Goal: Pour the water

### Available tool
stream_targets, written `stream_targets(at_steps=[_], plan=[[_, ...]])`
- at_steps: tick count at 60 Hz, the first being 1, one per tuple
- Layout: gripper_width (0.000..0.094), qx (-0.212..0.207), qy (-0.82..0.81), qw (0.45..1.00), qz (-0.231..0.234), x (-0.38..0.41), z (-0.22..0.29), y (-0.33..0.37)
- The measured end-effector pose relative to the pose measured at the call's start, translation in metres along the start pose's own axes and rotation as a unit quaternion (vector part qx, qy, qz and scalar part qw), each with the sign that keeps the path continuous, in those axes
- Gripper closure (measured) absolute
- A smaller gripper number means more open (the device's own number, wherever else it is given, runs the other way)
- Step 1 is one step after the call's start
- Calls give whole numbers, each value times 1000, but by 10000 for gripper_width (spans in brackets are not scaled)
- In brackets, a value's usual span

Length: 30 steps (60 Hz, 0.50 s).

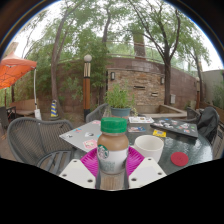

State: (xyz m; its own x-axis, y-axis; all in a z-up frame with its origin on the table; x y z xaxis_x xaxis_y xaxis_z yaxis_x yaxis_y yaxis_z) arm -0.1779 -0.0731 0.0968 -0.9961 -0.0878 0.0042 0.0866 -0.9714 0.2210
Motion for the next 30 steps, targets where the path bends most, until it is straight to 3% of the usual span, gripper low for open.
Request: stream_targets(at_steps=[1, 7, 12, 20, 23, 30], plan=[[648, 1, -7, 1000, 5, 1, 5, -3], [648, 11, -146, 989, 37, 0, 31, -21], [648, 28, -335, 939, 79, 2, 48, -35], [649, 55, -632, 761, 133, -8, 78, -50], [651, 59, -699, 695, 162, -14, 81, -47], [651, 59, -821, 538, 180, -20, 82, -57]])
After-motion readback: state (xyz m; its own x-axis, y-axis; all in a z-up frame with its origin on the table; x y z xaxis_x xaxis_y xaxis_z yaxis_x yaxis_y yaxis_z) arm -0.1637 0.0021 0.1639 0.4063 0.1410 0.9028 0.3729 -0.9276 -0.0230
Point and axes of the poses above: the point between the fingertips, and its own axes, seen from behind it with the camera up: x to the left, z up, y backward, against the way the camera looks, the point moved 6 cm from there along y, backward, against the way the camera looks, and after that the axes turned 1 degree about -z, right-handed, at the moved point
